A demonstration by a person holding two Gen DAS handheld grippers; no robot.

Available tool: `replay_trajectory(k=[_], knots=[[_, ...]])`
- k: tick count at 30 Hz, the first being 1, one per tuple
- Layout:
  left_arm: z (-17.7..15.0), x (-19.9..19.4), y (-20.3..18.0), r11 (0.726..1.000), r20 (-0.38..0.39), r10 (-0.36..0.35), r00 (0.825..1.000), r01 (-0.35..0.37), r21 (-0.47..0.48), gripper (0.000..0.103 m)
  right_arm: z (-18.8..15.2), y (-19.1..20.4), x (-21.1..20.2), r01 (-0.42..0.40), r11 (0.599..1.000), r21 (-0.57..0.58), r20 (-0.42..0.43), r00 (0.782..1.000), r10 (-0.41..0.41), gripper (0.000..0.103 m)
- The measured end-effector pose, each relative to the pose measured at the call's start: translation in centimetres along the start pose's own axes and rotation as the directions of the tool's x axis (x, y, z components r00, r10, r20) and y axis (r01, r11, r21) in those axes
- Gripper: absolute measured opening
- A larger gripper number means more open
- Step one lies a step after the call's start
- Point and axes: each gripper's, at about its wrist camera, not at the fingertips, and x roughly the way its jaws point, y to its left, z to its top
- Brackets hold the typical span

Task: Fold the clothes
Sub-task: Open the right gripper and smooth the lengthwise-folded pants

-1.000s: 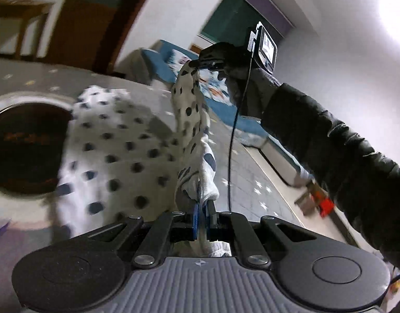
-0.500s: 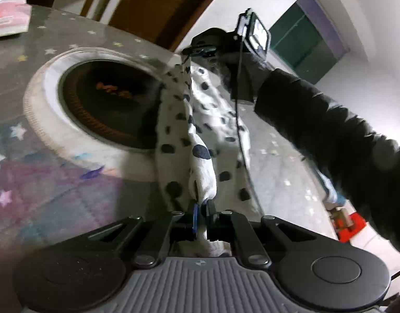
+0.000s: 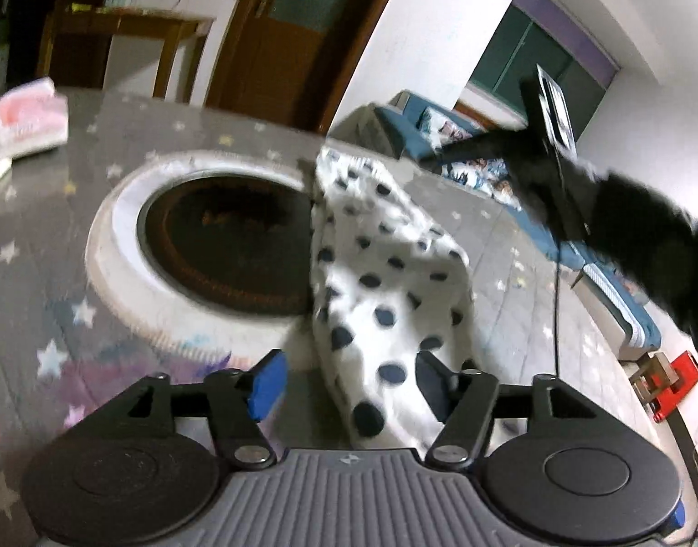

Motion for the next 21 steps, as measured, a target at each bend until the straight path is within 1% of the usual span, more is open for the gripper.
replay_trajectory(k=[2,4,7,10,12,14,17,21], knots=[[0.4,0.2,-1.1,1.000,0.012,-0.015,1.000,0.015,0.013,0.074,-2.1,-0.8,-1.0,-0.008,1.000,0.009,-0.017,1.000,0.008,0.035],[0.6,0.9,-2.2,0.999,0.010,-0.032,0.999,0.032,0.025,0.080,-4.4,-1.4,-1.8,-0.016,1.000,0.015,-0.035,0.999,0.017,0.035],[1.0,1.9,-3.9,0.998,0.008,-0.056,0.998,0.056,0.042,0.082,-7.1,-2.3,-2.3,-0.025,0.999,0.022,-0.061,0.998,0.026,0.035],[1.2,3.4,-5.5,0.995,-0.020,-0.088,0.996,0.089,0.052,0.085,-8.8,-2.5,-2.3,-0.049,0.998,0.033,-0.074,0.996,0.051,0.035],[1.0,4.3,-6.1,0.994,-0.041,-0.082,0.996,0.084,0.066,0.085,-9.7,-2.2,-2.4,-0.072,0.997,0.032,-0.070,0.995,0.074,0.035],[0.8,5.2,-6.7,0.994,-0.062,-0.073,0.995,0.077,0.080,0.085,-10.0,-1.5,-2.1,-0.118,0.993,0.025,-0.064,0.991,0.119,0.035],[0.2,6.2,-6.5,0.996,-0.099,-0.027,0.995,0.035,0.084,0.085,-9.6,-0.3,-1.7,-0.168,0.986,0.017,-0.037,0.985,0.169,0.035],[-0.6,6.9,-5.7,0.997,-0.137,0.034,0.990,-0.023,0.079,0.084,-8.1,0.6,-1.8,-0.265,0.962,0.059,0.031,0.964,0.264,0.035]])
